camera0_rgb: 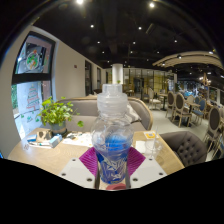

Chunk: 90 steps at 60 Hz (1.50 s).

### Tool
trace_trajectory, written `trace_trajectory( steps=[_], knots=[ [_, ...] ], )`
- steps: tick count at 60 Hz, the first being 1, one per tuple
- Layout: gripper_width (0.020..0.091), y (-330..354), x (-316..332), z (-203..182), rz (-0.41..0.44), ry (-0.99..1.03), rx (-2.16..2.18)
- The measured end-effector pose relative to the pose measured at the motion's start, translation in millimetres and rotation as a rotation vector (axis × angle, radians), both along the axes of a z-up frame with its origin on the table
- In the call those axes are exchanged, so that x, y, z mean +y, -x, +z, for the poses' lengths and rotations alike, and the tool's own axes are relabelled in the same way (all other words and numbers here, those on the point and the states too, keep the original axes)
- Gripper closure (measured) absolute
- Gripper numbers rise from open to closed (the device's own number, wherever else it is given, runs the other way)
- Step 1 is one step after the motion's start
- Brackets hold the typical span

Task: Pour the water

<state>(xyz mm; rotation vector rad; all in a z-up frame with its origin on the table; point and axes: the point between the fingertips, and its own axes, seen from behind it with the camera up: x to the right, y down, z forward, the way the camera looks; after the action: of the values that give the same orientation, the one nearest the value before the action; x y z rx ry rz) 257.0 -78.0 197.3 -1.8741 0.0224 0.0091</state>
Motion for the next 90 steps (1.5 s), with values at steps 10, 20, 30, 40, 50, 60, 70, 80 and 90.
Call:
trace_trajectory(
  steps=[10, 20, 30, 40, 50, 60, 70, 80, 90],
  knots=[
    [0.0763, -12.0, 3.5, -68.0, -0.002, 0.076, -0.008],
    [0.0764, -17.3, 1.7, -111.7, -0.012, 0.113, 0.003],
    [0.0744, -21.9, -3.6, -113.6, -0.029, 0.097, 0.036],
    [0.0627, -22.8, 2.9, -118.7, -0.044, 0.123, 0.023],
    [0.0237, -28.3, -16.3, -127.3, -0.081, 0.263, 0.067],
    [0.0249, -25.2, -62.3, -98.2, -0.082, 0.364, 0.084],
    [0.0247, -14.3, -121.5, -43.4, -0.077, 0.41, 0.073],
    [0.0248, -1.9, -167.2, 1.1, -0.08, 0.418, 0.034],
    [0.0254, 4.7, -187.6, 23.9, -0.107, 0.399, 0.001]
  ],
)
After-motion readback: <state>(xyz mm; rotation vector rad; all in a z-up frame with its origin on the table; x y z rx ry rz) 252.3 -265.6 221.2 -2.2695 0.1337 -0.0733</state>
